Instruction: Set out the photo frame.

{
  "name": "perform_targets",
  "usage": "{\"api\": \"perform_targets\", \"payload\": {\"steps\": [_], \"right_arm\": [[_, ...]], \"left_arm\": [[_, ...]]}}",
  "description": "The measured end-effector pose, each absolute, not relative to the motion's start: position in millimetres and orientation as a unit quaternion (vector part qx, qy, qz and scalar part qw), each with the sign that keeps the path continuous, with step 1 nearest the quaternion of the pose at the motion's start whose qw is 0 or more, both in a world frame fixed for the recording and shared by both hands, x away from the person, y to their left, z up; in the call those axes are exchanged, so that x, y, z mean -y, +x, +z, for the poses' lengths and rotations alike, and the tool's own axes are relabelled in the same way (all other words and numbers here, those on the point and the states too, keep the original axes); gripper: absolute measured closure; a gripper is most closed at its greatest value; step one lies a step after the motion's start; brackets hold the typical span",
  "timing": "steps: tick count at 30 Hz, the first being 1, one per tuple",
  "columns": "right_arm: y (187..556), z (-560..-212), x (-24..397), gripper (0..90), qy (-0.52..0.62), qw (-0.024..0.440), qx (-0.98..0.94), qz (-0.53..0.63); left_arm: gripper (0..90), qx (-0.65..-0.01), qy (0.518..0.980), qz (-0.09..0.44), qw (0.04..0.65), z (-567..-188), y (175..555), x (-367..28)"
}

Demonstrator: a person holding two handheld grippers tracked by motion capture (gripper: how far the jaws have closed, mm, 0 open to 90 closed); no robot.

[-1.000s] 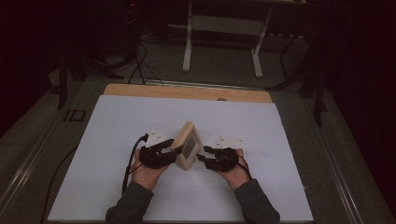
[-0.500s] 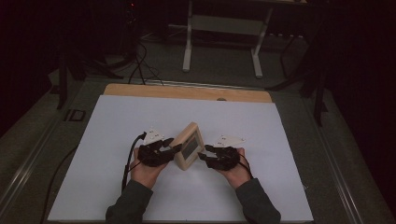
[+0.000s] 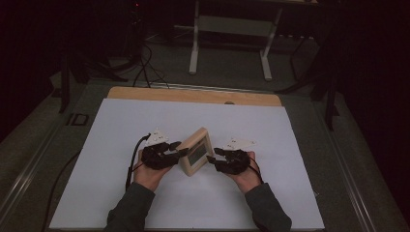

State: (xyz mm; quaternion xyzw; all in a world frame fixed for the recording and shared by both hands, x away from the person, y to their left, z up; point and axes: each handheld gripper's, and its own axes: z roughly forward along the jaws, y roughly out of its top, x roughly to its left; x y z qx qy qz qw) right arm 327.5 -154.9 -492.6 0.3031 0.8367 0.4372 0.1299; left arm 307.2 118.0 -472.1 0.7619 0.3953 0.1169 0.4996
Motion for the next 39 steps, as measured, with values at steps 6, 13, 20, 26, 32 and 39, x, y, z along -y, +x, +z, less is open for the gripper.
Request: {"api": "perform_targets", "payload": {"steps": [6,13,20,26,32,39], "right_arm": [[330,-491,156,53.7,0.305,0.133,-0.835,0.437],[335,-489,158,53.7,0.311,0.133,-0.832,0.439],[339,-488,159,53.7,0.313,0.132,-0.832,0.439],[341,-485,157,53.6,0.312,0.131,-0.832,0.441],[343,-483,155,53.3,0.311,0.132,-0.831,0.443],[346,-483,156,53.3,0.315,0.13,-0.83,0.441]], "left_arm": [[59.7,-0.386,0.762,0.096,0.511,-474,314,-125],[60.0,-0.375,0.765,0.082,0.517,-476,319,-128],[60.2,-0.366,0.766,0.067,0.524,-477,324,-131],[60.2,-0.35,0.771,0.052,0.529,-478,331,-135],[60.2,-0.339,0.773,0.043,0.535,-479,335,-137],[60.2,-0.329,0.774,0.035,0.54,-481,339,-139]]}}
